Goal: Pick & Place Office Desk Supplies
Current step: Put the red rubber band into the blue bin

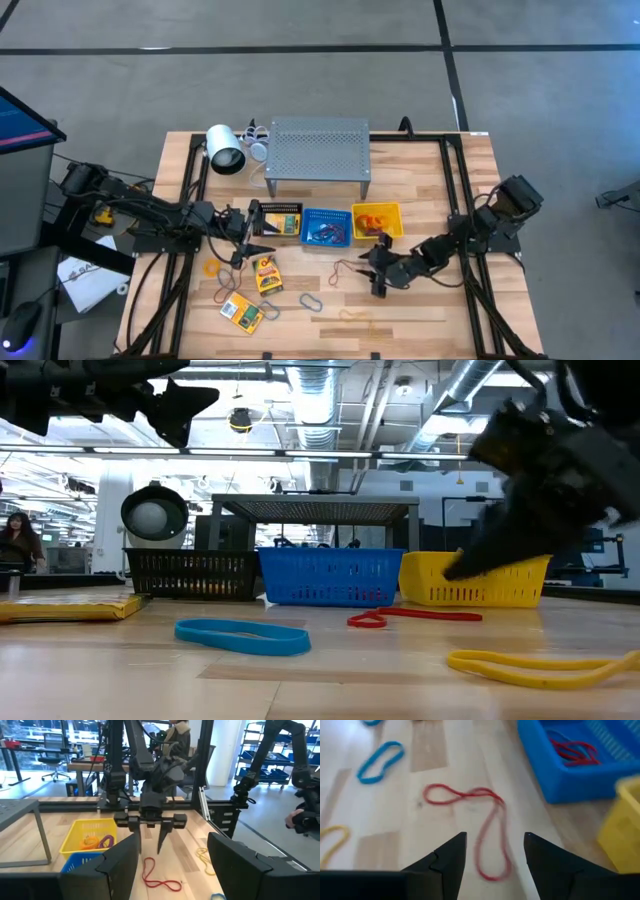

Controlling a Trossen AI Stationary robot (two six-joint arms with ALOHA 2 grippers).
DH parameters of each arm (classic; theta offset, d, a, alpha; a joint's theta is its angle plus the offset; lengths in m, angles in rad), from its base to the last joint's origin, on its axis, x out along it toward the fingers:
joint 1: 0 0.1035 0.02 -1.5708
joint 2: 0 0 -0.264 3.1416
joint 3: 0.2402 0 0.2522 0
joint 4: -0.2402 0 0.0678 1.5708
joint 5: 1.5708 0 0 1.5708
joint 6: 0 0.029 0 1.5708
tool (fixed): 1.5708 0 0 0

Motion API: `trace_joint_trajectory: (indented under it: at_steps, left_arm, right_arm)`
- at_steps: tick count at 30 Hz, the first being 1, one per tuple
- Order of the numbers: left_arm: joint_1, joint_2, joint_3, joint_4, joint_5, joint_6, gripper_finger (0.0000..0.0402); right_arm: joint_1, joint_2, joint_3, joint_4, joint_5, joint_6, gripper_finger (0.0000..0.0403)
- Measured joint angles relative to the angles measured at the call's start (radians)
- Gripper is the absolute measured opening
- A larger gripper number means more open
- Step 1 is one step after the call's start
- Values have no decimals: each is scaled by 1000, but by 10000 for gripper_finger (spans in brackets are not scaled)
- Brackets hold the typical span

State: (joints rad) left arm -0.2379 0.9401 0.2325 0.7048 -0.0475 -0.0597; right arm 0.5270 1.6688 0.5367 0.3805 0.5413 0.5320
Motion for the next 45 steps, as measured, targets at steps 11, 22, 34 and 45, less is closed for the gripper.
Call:
trace_joint_trajectory:
  at_steps: [11, 22, 34, 45]
  left_arm:
    - [0, 0, 0, -1, 0, -1, 232]
    - [0, 0, 0, -2, 0, -1, 232]
    - [0, 0, 0, -9, 0, -1, 232]
    - [0, 0, 0, -9, 0, -1, 232]
  right_arm:
    - [9, 44, -37, 112, 38, 26, 193]
    - [10, 171, -35, 257, 35, 71, 193]
    - [13, 201, 8, 215, 28, 60, 193]
    - [22, 198, 107, -36, 29, 63, 193]
